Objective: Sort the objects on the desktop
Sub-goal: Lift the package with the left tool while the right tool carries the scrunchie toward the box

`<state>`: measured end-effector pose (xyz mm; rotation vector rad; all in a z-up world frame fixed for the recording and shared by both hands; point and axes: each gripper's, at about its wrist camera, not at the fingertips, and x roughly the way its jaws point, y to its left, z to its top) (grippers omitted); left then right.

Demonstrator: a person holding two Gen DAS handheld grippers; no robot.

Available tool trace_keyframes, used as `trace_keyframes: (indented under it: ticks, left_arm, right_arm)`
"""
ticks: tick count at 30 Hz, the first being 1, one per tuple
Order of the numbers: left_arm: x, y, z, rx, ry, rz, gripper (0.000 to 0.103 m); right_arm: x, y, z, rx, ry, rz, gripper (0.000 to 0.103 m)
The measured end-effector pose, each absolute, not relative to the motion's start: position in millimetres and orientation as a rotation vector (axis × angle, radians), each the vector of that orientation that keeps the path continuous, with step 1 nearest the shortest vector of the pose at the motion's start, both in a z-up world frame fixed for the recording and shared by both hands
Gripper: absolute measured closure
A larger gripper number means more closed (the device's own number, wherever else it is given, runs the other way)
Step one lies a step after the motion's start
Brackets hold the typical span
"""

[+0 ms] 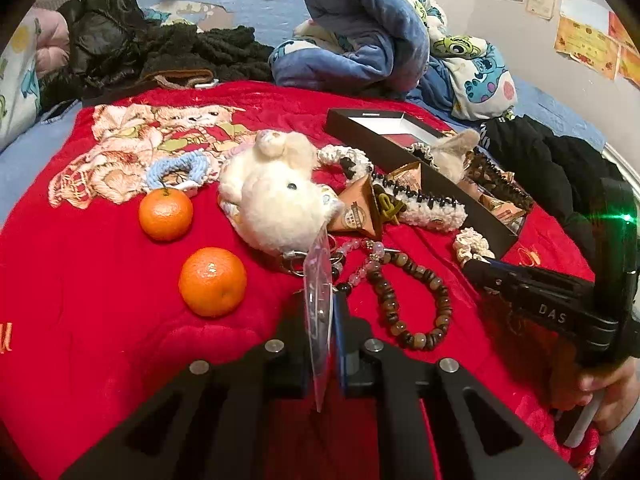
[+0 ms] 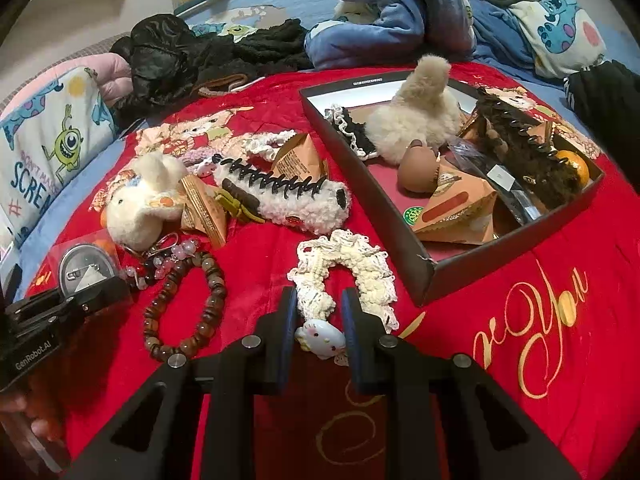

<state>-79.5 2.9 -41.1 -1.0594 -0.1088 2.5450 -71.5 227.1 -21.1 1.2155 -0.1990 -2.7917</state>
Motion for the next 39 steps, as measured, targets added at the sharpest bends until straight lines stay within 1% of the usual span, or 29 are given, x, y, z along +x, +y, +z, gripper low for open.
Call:
trace_keyframes:
  ticks: [3, 5, 15, 23, 30, 36, 39]
  left_arm:
    - [-74, 5, -38, -1.044, -0.060, 2.585, 0.094]
    - [-71, 5, -35, -1.027, -0.045, 2.608, 0.097]
    - [-54, 3, -21, -0.946, -0.038, 2.642, 0.097]
    - [-42, 17, -11, -0.929, -0.037, 2.613, 0.097]
    - [-33, 49, 1, -0.893, -0.032, 2.567, 0.097]
    - [-23, 96, 9, -0.869, -0.022, 2.480, 0.097]
    - [-18, 121, 10, -0.857, 0.002, 2.442, 0.097]
  right_arm:
    - [-68, 225, -18, 1.179, -0.196, -2.795, 0.081]
    - [-67, 225, -16, 1.173, -0.198, -2.803, 0.081]
    - [-59, 224, -7, 1.160, -0.248, -2.785, 0.082]
    - [-49, 236, 5, 1.119, -0.310, -2.792, 0.082]
    - [-37, 265, 12, 1.097, -0.395, -2.811, 0.082]
    - [-16, 302, 29, 1.028, -0.413, -2.883, 0.081]
    - [-3, 329, 36, 0.990, -0.471, -2.919, 0.081]
